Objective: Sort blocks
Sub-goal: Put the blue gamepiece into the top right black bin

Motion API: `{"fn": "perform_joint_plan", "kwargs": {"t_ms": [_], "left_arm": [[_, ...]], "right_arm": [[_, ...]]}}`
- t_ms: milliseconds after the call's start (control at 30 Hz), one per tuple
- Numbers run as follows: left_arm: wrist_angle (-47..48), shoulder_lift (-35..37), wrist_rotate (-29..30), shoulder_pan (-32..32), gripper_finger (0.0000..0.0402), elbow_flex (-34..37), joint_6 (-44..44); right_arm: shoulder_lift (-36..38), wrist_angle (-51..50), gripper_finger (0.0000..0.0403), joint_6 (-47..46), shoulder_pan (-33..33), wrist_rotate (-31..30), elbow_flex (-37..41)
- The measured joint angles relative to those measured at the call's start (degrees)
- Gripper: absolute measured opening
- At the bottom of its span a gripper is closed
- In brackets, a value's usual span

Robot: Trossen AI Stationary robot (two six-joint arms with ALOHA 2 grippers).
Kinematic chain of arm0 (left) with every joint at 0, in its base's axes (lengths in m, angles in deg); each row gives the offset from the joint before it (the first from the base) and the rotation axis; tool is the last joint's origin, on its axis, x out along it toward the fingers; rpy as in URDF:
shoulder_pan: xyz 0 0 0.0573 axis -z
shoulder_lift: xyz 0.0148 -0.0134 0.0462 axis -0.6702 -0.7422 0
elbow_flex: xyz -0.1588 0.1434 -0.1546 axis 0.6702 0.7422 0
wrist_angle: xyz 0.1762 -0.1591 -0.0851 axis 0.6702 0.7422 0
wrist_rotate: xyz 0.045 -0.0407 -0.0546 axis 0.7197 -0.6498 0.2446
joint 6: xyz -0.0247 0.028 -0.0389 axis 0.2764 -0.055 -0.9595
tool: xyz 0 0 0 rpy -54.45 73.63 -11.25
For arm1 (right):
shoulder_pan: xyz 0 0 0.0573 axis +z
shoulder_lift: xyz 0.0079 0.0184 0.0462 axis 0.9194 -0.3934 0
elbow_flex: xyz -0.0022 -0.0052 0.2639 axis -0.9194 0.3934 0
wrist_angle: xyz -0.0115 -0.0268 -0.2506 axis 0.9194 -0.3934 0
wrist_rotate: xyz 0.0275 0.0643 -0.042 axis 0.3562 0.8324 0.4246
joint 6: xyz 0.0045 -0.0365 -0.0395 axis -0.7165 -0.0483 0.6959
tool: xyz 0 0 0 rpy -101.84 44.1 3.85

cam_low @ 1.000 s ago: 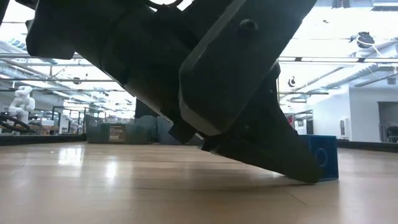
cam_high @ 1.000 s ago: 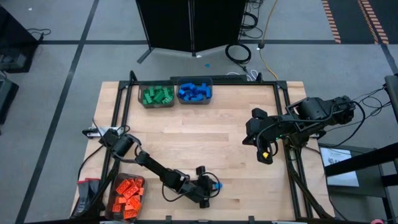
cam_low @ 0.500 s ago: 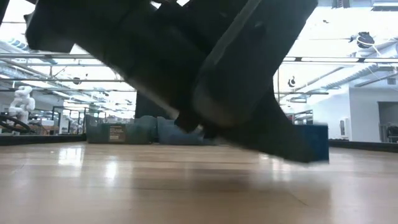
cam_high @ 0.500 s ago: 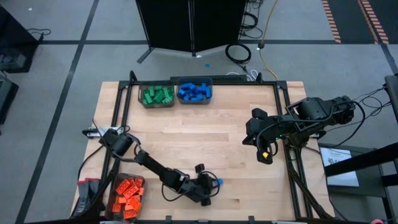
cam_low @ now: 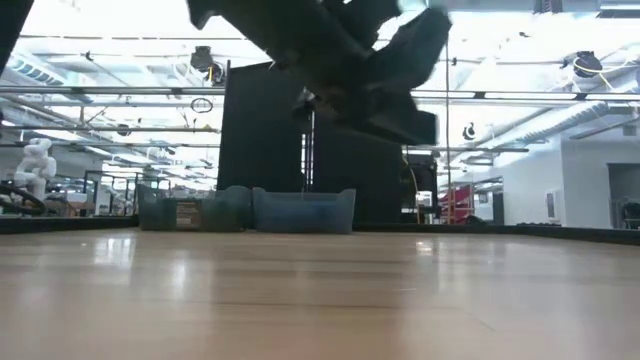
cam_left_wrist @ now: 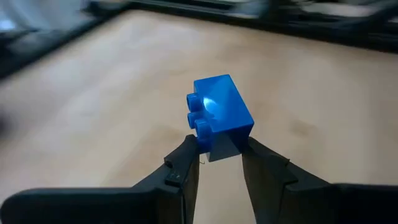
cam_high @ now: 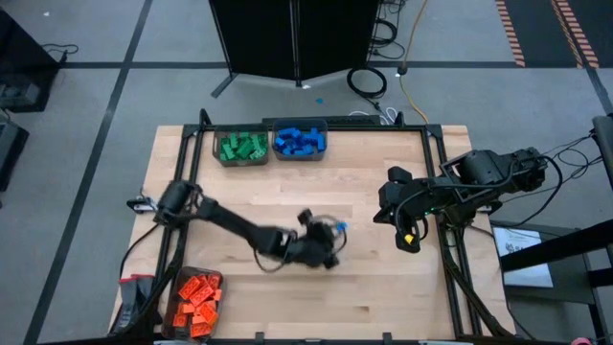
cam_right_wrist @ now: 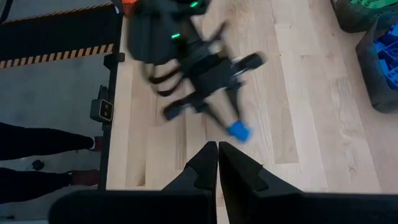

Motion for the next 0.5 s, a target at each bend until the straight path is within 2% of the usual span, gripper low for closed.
{"fn": "perform_joint_plan", "kwargs": {"t_ms": [267,500], "left_arm": [[14.10,10.12,3.49,-11.59,0.0106,0.03,2.54],[14.83,16.15,2.34,-24.98,0.0106,0.29,10.57]], "right_arm": [[0.00,-0.15,0.0013,-0.18,0.00,0.02,0.00],[0.00,-0.50,0.0013,0.00,0.02,0.00,0.01]]}}
